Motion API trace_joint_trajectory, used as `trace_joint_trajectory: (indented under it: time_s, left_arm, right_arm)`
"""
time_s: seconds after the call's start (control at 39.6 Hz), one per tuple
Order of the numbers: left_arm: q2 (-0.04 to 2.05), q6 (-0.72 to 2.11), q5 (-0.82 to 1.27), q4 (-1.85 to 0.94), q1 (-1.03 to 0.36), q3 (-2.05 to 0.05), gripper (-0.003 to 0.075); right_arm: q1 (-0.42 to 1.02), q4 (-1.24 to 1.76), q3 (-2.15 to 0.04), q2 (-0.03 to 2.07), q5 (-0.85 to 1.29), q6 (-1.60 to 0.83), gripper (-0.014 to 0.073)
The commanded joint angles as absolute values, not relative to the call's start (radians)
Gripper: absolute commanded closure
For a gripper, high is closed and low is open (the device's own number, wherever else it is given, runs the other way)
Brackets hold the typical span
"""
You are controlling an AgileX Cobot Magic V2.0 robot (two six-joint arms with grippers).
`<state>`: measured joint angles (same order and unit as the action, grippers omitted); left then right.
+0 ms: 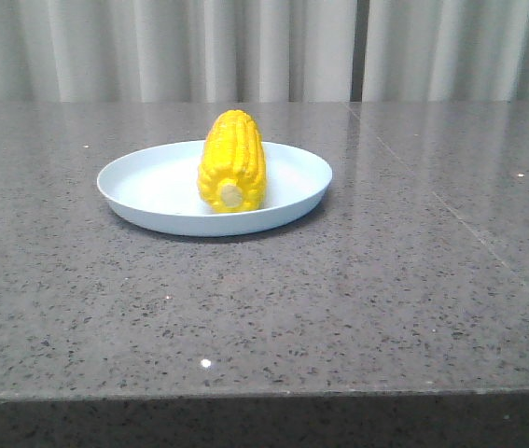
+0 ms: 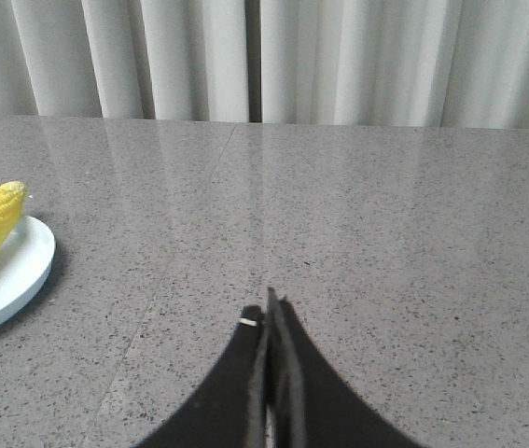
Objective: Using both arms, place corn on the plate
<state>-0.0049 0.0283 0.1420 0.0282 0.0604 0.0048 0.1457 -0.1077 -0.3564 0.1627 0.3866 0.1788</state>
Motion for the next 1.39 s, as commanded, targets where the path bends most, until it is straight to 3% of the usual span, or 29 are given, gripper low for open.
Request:
trace_joint_trajectory:
  time_s: [0.0,0.76,1.11,1.36]
  left_arm:
    - [-0.025,0.025,0.05,0.026,0.063,0.008,0.0741]
    - [-0.025,0.025,0.05,0.026,0.063,0.008,0.0741]
    - [-0.025,0.025,0.05,0.026,0.063,0.008,0.0741]
    - [-0.025,0.025,0.05,0.026,0.063,0.008,0.0741]
  right_arm:
    - [0.141,-0.124,-0.382,0.171,0.303,0.168,0.0656]
    - [0.141,-0.124,-0.367,0.171,0.295,0.167,0.0656]
    - [0.121,0.009,-0.114,0.149,0.096,0.018,0.0656]
    - [0.031,0.036,0.019,0.074,0.083,0.012,0.0656]
